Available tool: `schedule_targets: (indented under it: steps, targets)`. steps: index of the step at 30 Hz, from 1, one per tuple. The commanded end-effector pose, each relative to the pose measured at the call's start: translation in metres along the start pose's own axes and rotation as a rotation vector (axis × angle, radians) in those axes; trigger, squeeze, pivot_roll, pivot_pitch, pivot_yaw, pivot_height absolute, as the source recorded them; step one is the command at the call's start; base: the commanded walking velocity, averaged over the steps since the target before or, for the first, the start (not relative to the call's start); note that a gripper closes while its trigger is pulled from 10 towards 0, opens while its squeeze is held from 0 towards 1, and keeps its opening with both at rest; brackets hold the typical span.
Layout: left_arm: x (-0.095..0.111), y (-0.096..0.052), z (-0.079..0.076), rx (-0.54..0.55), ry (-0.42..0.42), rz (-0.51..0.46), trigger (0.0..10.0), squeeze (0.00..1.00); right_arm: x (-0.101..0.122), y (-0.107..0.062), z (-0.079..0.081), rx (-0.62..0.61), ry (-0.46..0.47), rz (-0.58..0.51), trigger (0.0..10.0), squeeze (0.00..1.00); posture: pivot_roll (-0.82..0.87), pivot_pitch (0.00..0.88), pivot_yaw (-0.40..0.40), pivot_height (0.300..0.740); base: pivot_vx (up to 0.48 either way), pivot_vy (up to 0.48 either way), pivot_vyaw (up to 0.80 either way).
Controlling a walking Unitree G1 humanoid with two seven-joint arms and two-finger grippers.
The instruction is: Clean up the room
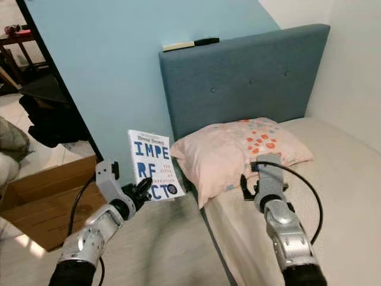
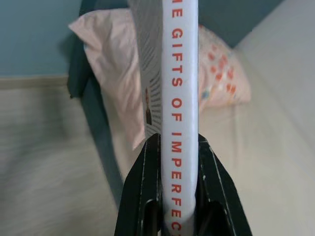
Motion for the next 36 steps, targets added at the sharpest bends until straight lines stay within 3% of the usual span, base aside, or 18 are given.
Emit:
schedule_targets:
  steps: [1, 4, 5, 6, 8, 9, 11, 13, 15, 18, 22, 25, 29, 31, 33, 34, 36]
  targets:
    - [0.007, -0.004, 0.0, 0.001, 0.099, -0.062, 10.0, 0.0, -0.001, -0.001, 0.02, 0.041, -0.222, -0.059, 10.0, 0.0, 0.06, 0.007, 0.073, 0.74, 0.0, 0.0, 0.0]
    - [0.005, -0.006, 0.002, 0.035, 0.15, -0.098, 10.0, 0.0, -0.003, -0.003, 0.033, 0.084, -0.231, -0.091, 10.0, 0.0, 0.05, 0.005, 0.071, 0.74, 0.0, 0.0, 0.0]
    - [0.004, -0.006, 0.004, 0.05, 0.165, -0.107, 10.0, 0.0, -0.007, -0.004, 0.038, 0.103, -0.104, -0.062, 10.0, 0.0, 0.05, 0.007, 0.066, 0.74, 0.0, 0.0, 0.0]
    - [0.003, -0.006, 0.006, 0.061, 0.179, -0.104, 10.0, 0.0, -0.012, -0.004, 0.045, 0.14, 0.108, -0.006, 10.0, 0.0, 0.05, 0.006, 0.061, 0.74, 0.0, 0.0, 0.0]
    - [0.001, -0.006, 0.007, 0.064, 0.188, -0.097, 10.0, 0.0, -0.014, -0.007, 0.058, 0.212, 0.399, 0.043, 10.0, 0.0, 0.05, 0.006, 0.058, 0.74, 0.0, 0.0, 0.0]
    - [0.001, -0.006, 0.007, 0.064, 0.188, -0.097, 10.0, 0.0, -0.014, -0.007, 0.058, 0.212, 0.399, 0.043, 10.0, 0.0, 0.05, 0.006, 0.058, 0.74, 0.0, 0.0, 0.0]
    - [0.0, -0.005, 0.005, 0.052, 0.178, -0.094, 10.0, 0.0, -0.013, -0.01, 0.07, 0.286, 0.543, 0.061, 10.0, 0.0, 0.05, 0.005, 0.058, 0.74, 0.0, 0.0, 0.0]
    - [0.0, -0.005, 0.005, 0.046, 0.173, -0.094, 10.0, 0.0, -0.013, -0.012, 0.076, 0.317, 0.591, 0.073, 10.0, 0.0, 0.05, 0.006, 0.059, 0.74, 0.0, 0.0, 0.0]
    - [0.001, -0.005, 0.002, 0.027, 0.163, -0.096, 10.0, 0.0, -0.015, -0.016, 0.088, 0.396, 0.729, 0.122, 10.0, 0.0, 0.05, 0.005, 0.061, 0.74, 0.0, 0.0, 0.0]
    - [0.001, -0.004, 0.0, 0.008, 0.164, -0.093, 10.0, 0.0, -0.014, -0.02, 0.096, 0.48, 0.809, 0.128, 10.0, 0.0, 0.05, 0.005, 0.062, 0.74, 0.0, 0.0, 0.0]
    - [0.001, -0.002, -0.003, -0.01, 0.165, -0.097, 10.0, 0.0, -0.01, -0.029, 0.102, 0.619, 0.786, 0.032, 10.0, 0.0, 0.05, 0.004, 0.065, 0.74, 0.0, 0.0, 0.0]
    - [0.001, -0.002, -0.003, -0.01, 0.165, -0.097, 10.0, 0.0, -0.01, -0.029, 0.102, 0.619, 0.786, 0.032, 10.0, 0.0, 0.05, 0.004, 0.065, 0.74, 0.0, 0.0, 0.0]
    - [-0.001, 0.0, -0.007, -0.049, 0.135, -0.079, 10.0, 0.0, 0.0, -0.039, 0.103, 0.754, 0.833, -0.063, 10.0, 0.0, 0.05, 0.003, 0.067, 0.74, 0.0, 0.0, 0.0]
    - [-0.001, 0.0, -0.009, -0.062, 0.106, -0.073, 10.0, 0.0, 0.006, -0.045, 0.102, 0.812, 0.864, -0.105, 10.0, 0.0, 0.05, 0.003, 0.067, 0.74, 0.0, 0.0, 0.0]
    - [0.0, 0.001, -0.011, -0.077, -0.007, -0.066, 10.0, 0.0, 0.016, -0.054, 0.101, 0.901, 0.897, -0.162, 10.0, 0.0, 0.05, 0.004, 0.066, 0.74, 0.0, 0.0, 0.0]
    - [0.0, 0.001, -0.011, -0.077, -0.007, -0.066, 10.0, 0.0, 0.016, -0.054, 0.101, 0.901, 0.897, -0.162, 10.0, 0.0, 0.05, 0.004, 0.066, 0.74, 0.0, 0.0, 0.0]
    - [0.001, 0.002, -0.013, -0.087, -0.119, -0.065, 10.0, 0.0, 0.023, -0.058, 0.101, 0.931, 0.942, -0.193, 10.0, 0.0, 0.05, 0.005, 0.065, 0.74, 0.0, 0.0, 0.0]
Point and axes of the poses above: a point about 5 cm out from each wrist's last joint towards the gripper, its own y axis pointing out of the wrist towards the gripper, its own x axis along the axis of the wrist's last joint, z = x × y, the point moved 2 cm from there along y, pointing out of the wrist towards the gripper, and after that the axes turned 10 degrees about -y, right-handed, at the moved point
